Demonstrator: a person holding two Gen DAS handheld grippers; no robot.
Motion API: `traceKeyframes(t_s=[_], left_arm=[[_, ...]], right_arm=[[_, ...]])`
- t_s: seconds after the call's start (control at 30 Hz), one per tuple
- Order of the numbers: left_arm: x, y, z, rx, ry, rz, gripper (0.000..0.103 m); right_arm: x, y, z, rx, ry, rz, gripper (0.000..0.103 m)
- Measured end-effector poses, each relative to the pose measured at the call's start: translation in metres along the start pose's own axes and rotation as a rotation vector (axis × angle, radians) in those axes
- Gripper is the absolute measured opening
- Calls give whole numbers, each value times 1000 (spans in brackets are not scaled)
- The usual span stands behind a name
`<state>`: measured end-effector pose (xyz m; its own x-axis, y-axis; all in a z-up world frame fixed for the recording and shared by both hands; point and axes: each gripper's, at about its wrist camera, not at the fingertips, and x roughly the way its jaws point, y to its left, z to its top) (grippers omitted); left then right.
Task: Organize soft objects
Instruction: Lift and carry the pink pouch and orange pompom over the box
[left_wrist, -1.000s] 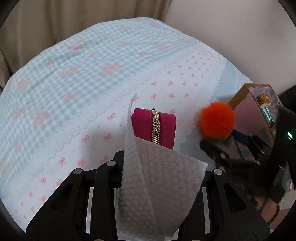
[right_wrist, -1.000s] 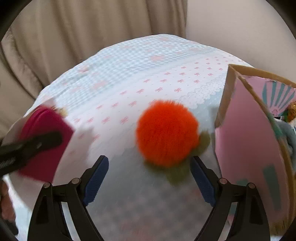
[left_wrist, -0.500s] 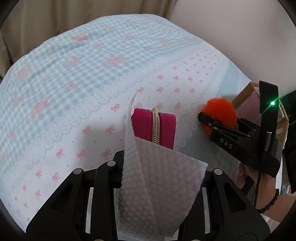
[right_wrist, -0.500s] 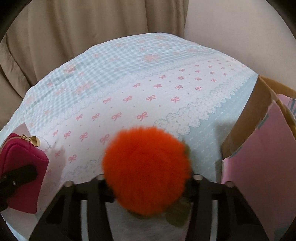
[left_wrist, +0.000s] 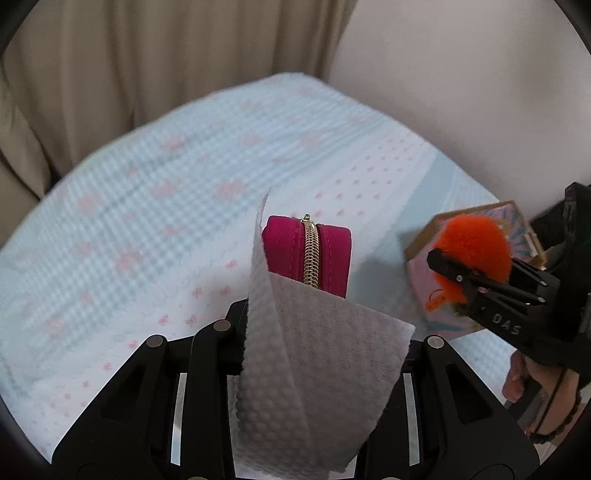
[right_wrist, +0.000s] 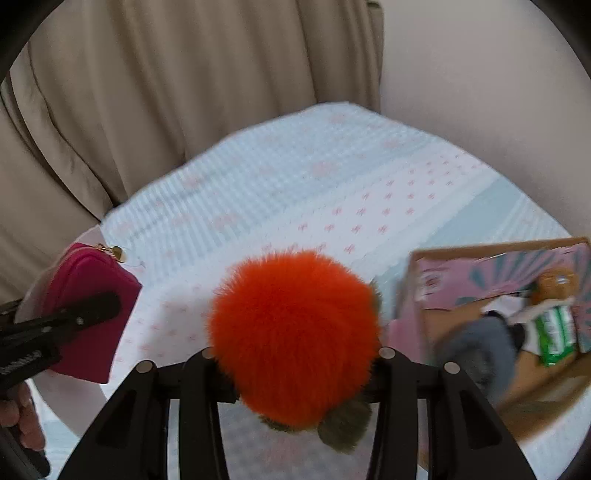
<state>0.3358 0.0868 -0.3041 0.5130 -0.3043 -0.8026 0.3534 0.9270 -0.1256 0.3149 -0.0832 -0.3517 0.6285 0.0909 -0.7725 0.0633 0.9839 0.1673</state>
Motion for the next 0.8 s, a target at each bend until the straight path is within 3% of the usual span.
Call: traceKeyframes(t_s=[0.2, 0.4, 0.57, 0.8], left_arm=[[-58, -68, 34, 53, -48, -53, 27], [-77, -148, 60, 86, -48, -116, 27], [-64, -209, 71, 79, -6, -144, 27], [-3, -282, 78, 93, 84, -129, 27]], right_arm=[[-90, -31, 34, 45, -50, 8, 39], [-158, -78, 58, 39, -68, -36, 39], [-186, -135, 65, 74, -20, -51, 39], [-177, -205, 64, 66, 79, -53, 39]])
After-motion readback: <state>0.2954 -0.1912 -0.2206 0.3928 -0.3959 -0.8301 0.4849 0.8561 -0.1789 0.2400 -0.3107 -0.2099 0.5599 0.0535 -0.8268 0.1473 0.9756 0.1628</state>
